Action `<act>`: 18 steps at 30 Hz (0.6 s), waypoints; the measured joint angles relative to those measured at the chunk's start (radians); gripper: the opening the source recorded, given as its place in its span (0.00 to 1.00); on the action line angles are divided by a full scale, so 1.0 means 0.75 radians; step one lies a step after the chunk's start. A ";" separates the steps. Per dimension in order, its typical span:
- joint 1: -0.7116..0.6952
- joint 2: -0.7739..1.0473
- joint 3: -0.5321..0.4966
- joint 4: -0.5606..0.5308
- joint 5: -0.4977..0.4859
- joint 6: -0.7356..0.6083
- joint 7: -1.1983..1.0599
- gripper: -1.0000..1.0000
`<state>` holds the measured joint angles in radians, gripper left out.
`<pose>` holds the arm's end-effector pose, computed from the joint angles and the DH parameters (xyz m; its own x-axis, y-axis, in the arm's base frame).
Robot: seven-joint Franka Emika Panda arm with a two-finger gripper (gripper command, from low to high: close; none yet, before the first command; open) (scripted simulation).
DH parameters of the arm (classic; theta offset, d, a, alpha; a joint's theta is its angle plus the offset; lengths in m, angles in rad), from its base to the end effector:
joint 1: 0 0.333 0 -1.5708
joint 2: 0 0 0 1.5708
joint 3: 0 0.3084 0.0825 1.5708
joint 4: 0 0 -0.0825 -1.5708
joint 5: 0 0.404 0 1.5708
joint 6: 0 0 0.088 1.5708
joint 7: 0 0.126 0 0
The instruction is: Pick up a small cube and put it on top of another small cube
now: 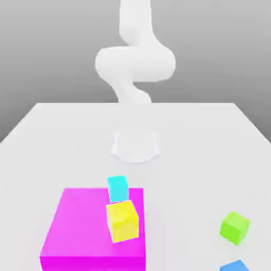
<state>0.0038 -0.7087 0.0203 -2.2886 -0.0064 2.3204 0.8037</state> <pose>0.4165 0.0122 0.6660 0.5260 -0.7006 0.4822 -0.5178 -0.7136 -0.4719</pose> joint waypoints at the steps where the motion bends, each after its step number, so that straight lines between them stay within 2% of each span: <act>1: 0.002 0.052 0.012 0.007 -0.004 0.012 0.003 0.50; 18: 0.075 0.878 0.184 0.110 -0.125 0.195 0.083 0.50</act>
<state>0.0600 -0.0500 0.1583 -2.2057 -0.0998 2.4669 0.8659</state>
